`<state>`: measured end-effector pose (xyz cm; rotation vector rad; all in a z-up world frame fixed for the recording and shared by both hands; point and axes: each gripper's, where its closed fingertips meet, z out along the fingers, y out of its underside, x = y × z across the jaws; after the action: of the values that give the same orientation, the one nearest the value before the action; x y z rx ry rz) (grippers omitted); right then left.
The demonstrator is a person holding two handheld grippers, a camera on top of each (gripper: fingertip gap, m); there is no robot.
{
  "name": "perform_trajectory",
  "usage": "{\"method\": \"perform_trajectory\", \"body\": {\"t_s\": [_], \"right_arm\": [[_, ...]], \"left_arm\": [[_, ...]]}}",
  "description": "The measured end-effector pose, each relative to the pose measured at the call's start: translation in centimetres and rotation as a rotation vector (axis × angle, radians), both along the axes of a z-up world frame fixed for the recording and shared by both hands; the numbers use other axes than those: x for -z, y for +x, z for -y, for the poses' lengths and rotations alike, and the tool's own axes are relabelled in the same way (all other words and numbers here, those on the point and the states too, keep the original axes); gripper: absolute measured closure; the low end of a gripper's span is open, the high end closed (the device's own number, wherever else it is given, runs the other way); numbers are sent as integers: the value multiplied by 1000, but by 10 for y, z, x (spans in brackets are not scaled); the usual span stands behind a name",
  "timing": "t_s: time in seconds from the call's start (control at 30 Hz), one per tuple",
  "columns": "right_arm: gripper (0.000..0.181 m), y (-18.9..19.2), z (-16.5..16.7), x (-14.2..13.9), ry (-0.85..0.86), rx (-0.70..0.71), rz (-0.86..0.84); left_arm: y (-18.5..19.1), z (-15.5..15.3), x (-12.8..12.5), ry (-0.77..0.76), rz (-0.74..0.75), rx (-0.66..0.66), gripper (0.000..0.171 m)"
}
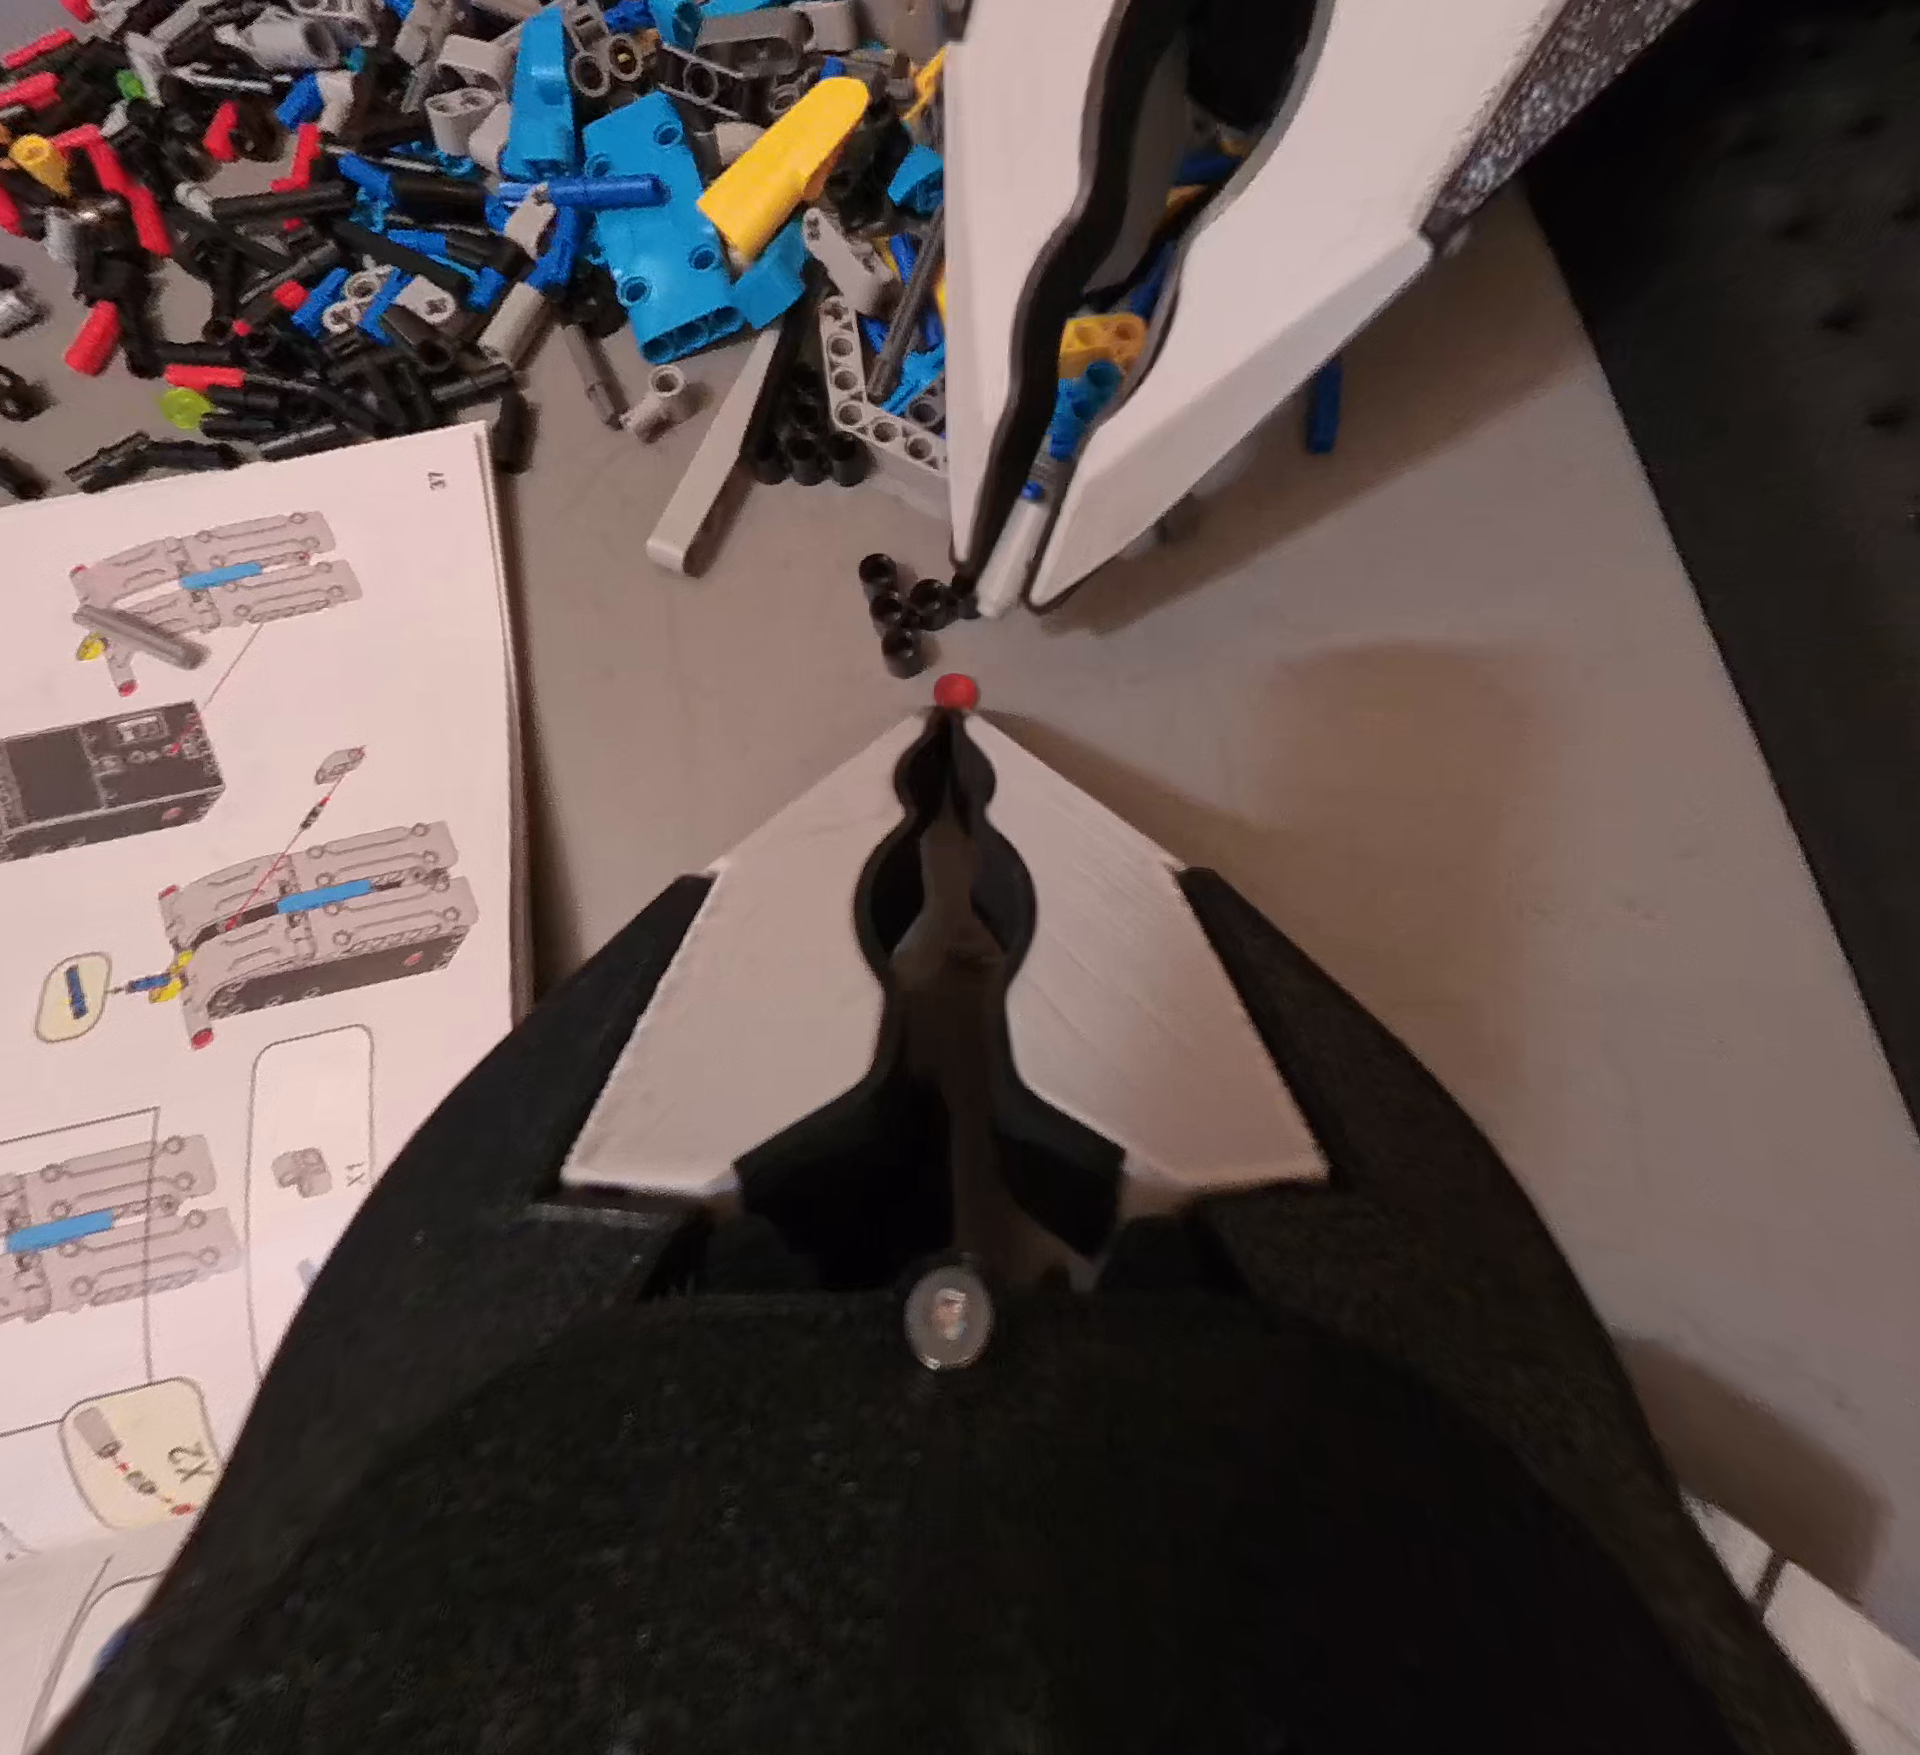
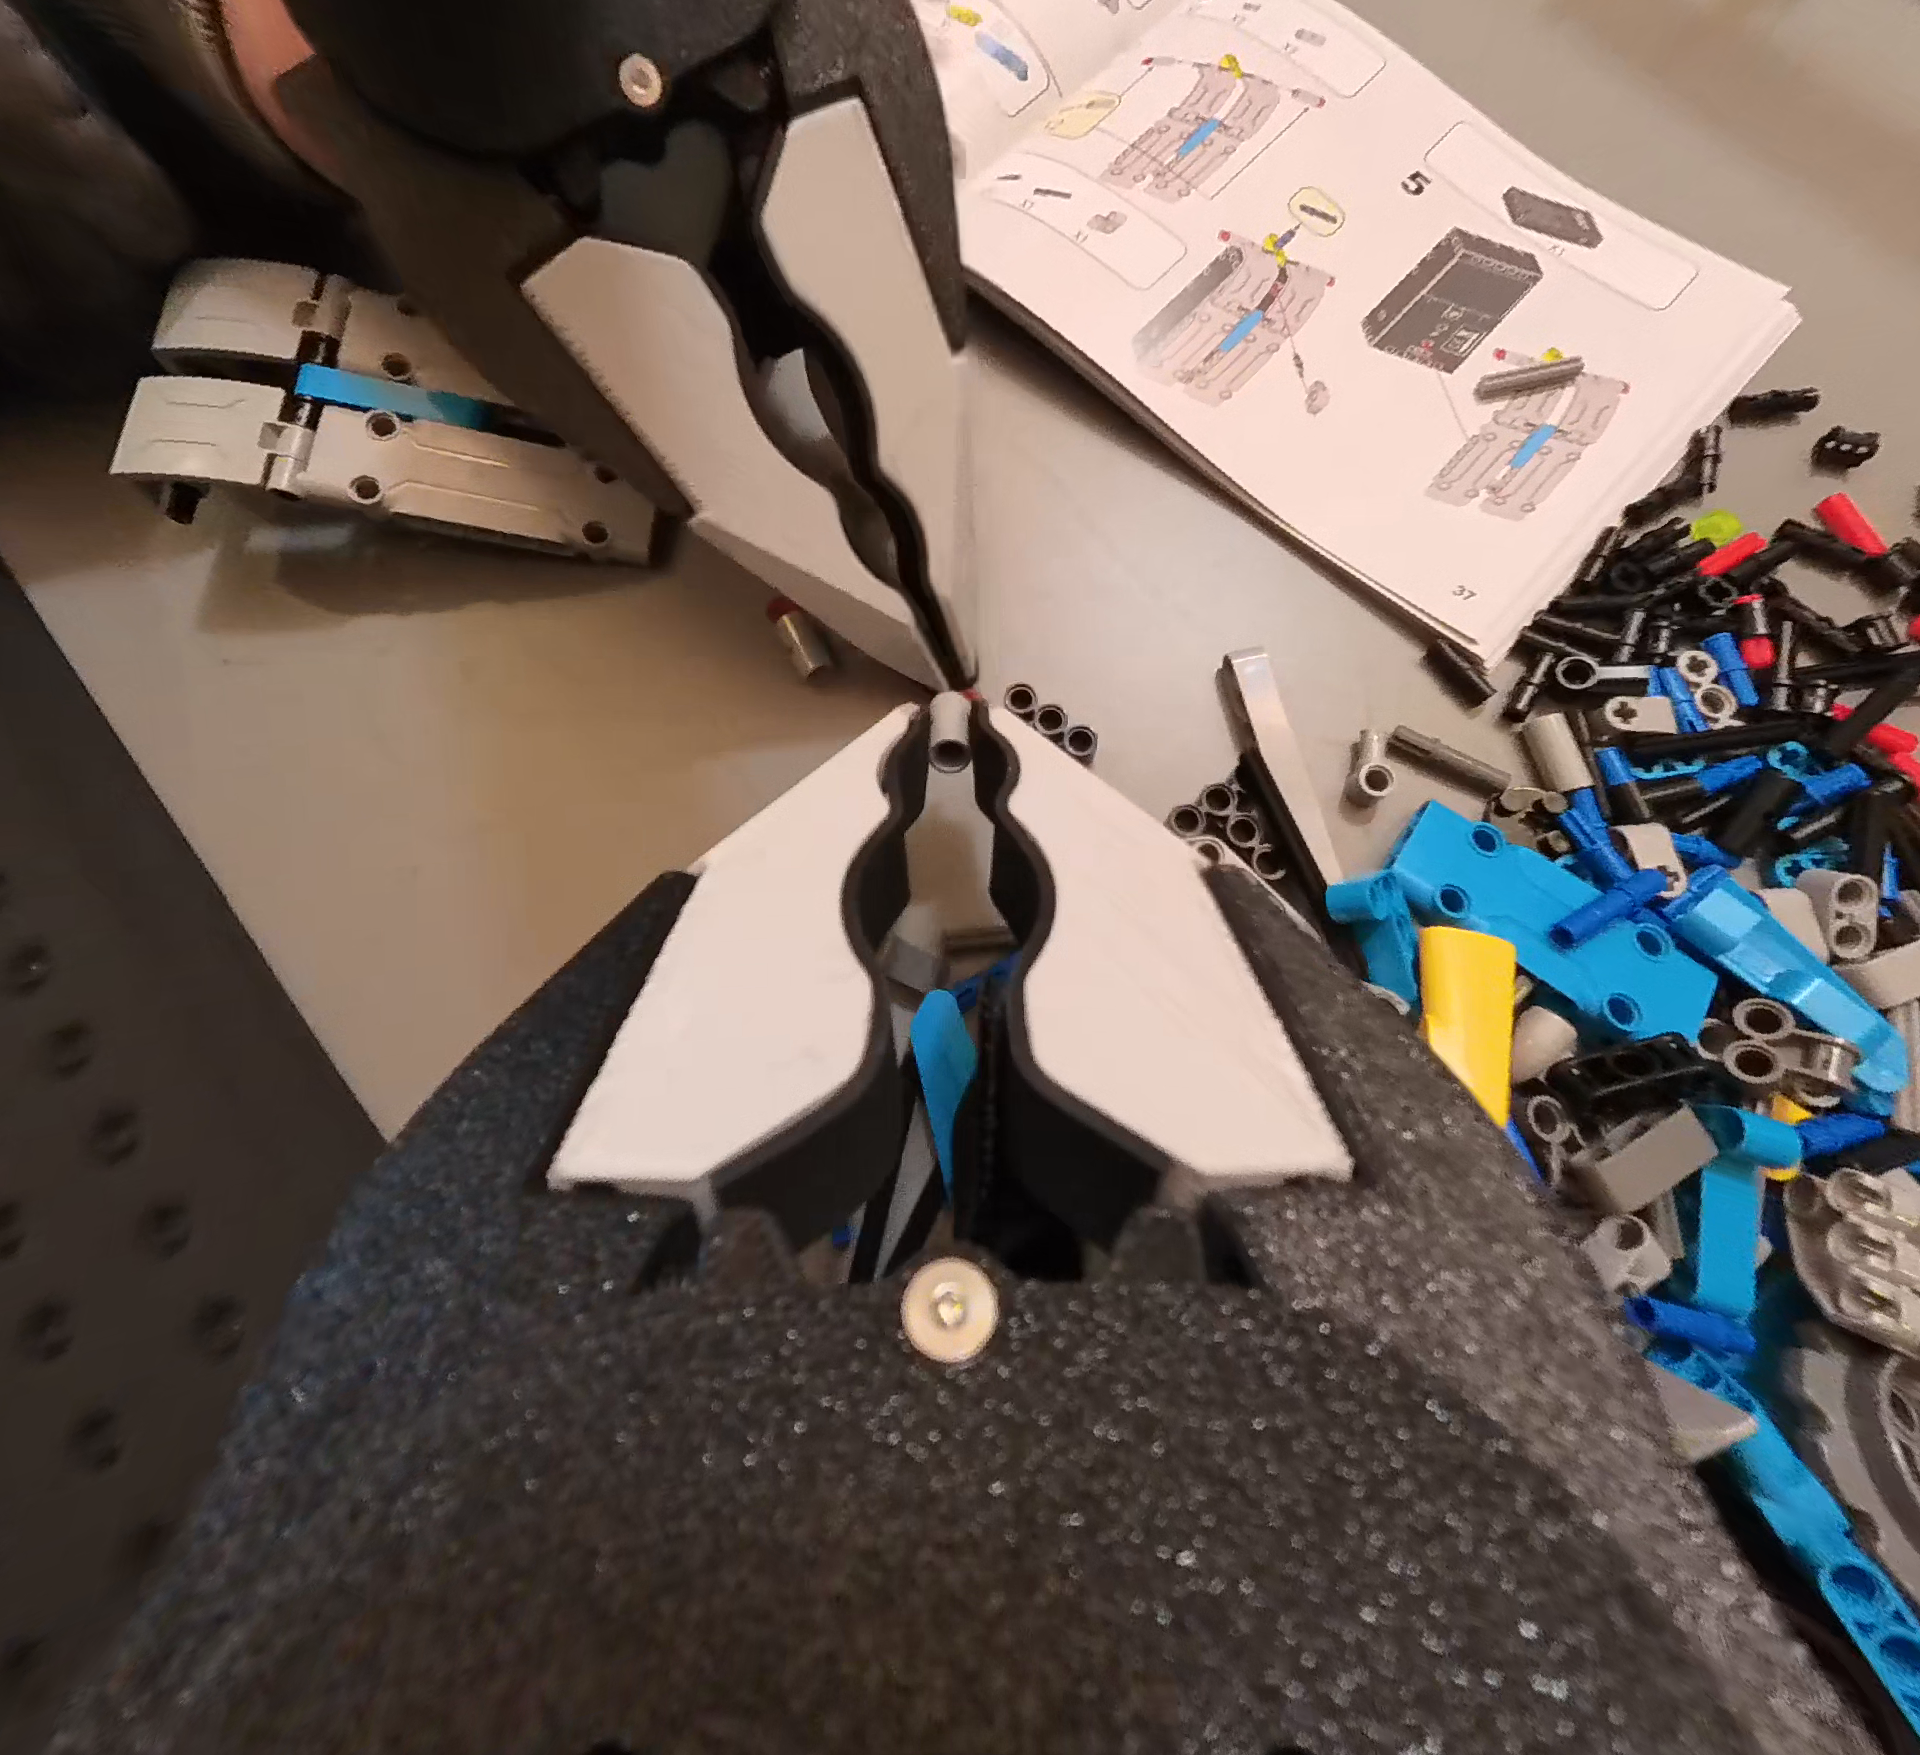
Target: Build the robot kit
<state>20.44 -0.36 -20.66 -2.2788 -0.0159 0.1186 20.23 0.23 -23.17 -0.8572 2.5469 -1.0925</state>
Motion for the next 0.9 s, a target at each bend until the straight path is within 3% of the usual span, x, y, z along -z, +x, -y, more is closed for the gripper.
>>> {"method": "perform_trajectory", "body": {"t_s": [0.27,0.5,0.9], "right_arm": [[175,3,3,2,-16,3,-22],[174,5,-6,20,-102,-21,88],[175,0,-7,10,-77,-55,27]], "left_arm": [[-6,-4,0,29,-2,6,171],[-4,-4,-1,2,-11,-17,171],[-6,0,-1,17,8,0,170]]}}
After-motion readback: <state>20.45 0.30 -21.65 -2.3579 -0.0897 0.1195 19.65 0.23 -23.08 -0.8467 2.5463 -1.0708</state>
